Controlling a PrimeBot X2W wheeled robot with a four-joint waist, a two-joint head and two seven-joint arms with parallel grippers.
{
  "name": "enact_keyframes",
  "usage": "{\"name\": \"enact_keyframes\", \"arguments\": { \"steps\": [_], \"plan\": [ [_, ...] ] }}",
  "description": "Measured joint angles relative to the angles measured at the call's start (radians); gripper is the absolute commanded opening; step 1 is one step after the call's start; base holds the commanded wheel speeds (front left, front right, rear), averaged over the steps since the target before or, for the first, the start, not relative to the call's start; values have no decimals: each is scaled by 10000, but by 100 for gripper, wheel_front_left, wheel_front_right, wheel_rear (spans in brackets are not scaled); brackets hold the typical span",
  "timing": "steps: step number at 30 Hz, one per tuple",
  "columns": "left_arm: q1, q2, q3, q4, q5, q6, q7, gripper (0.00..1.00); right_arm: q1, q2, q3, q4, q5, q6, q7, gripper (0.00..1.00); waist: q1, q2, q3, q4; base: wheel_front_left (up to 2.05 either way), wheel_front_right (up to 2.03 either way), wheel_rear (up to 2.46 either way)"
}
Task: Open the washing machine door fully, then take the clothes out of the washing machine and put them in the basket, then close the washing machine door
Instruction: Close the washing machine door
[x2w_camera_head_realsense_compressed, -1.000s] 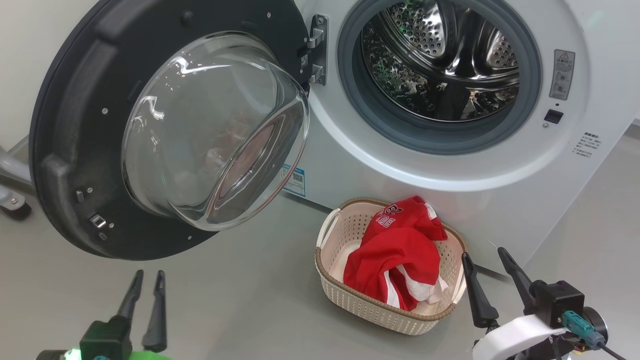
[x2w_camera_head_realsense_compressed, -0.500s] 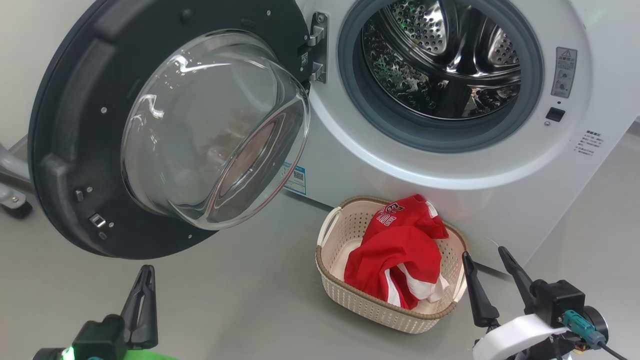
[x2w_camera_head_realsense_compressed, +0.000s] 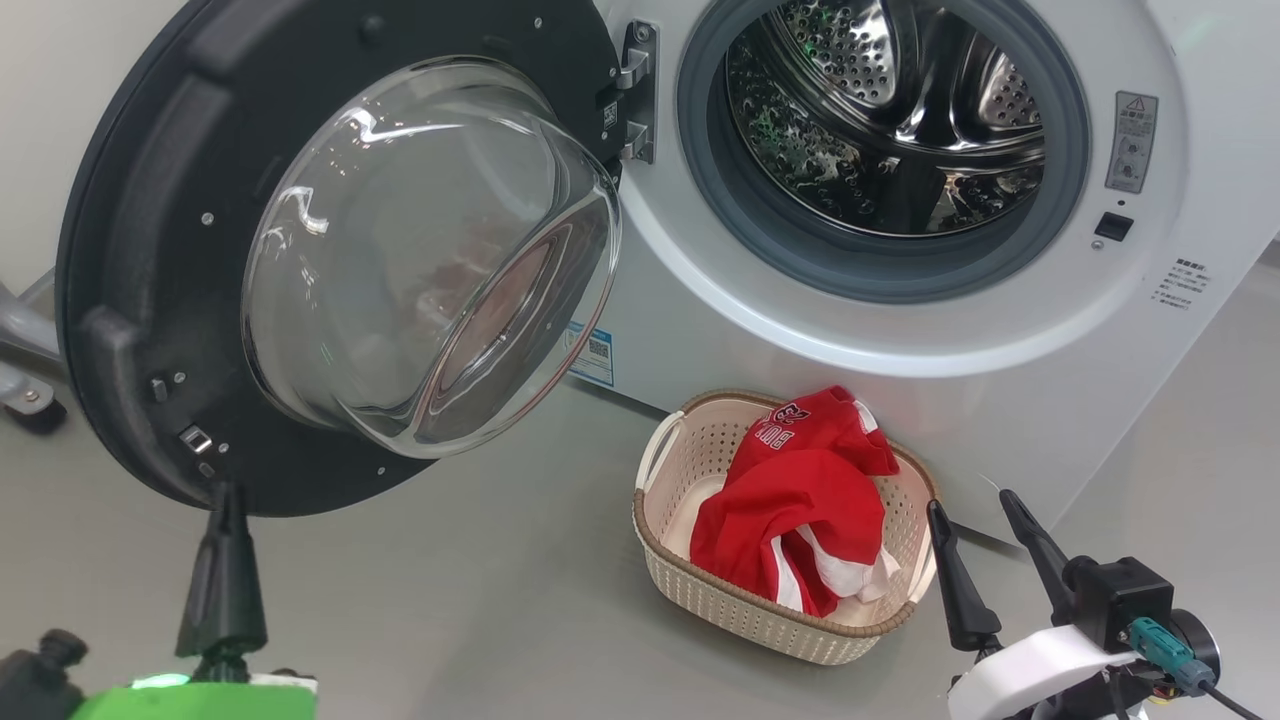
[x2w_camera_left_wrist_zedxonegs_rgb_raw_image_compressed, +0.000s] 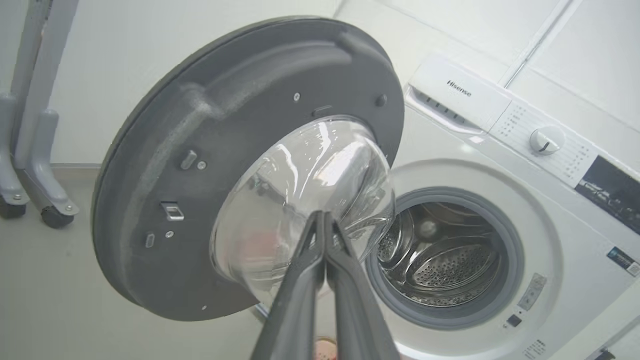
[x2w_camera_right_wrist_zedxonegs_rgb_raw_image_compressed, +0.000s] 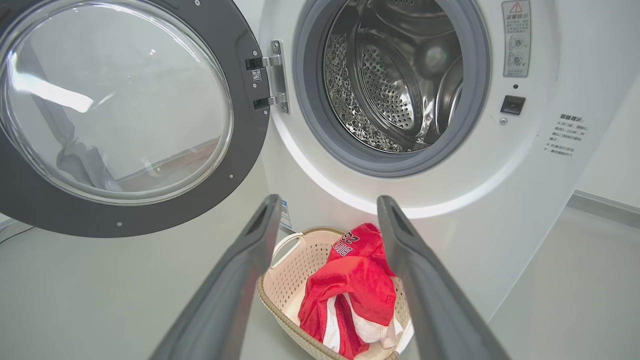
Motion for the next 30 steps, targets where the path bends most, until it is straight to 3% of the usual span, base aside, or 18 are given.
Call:
{"name": "enact_keyframes", "arguments": {
  "steps": [4,8,14,20,30],
  "plan": [
    [-261,-8,407,-564,-2320,-458,10,0,0,-12,-12,-31,0,-29,0,100,0,0,16,10,0,0,0],
    [-559,-6,911,-1147,-3917,-468,150,0,0,-23,-21,-104,0,-31,4,100,0,0,66,19,0,0,0],
    [-1266,50,2128,-1687,-5570,-470,612,0,-5,-88,-35,-199,-17,-36,88,100,0,0,221,40,0,0,0],
    [-1861,918,3638,-1212,-6936,-449,1137,0,-6,-111,-63,-221,-29,-36,90,100,0,0,332,19,0,0,0],
    [-3203,2222,5373,963,-8911,685,1981,0,-21,-146,10,-263,-46,-33,180,100,0,0,456,-144,0,0,0]
  ]
}}
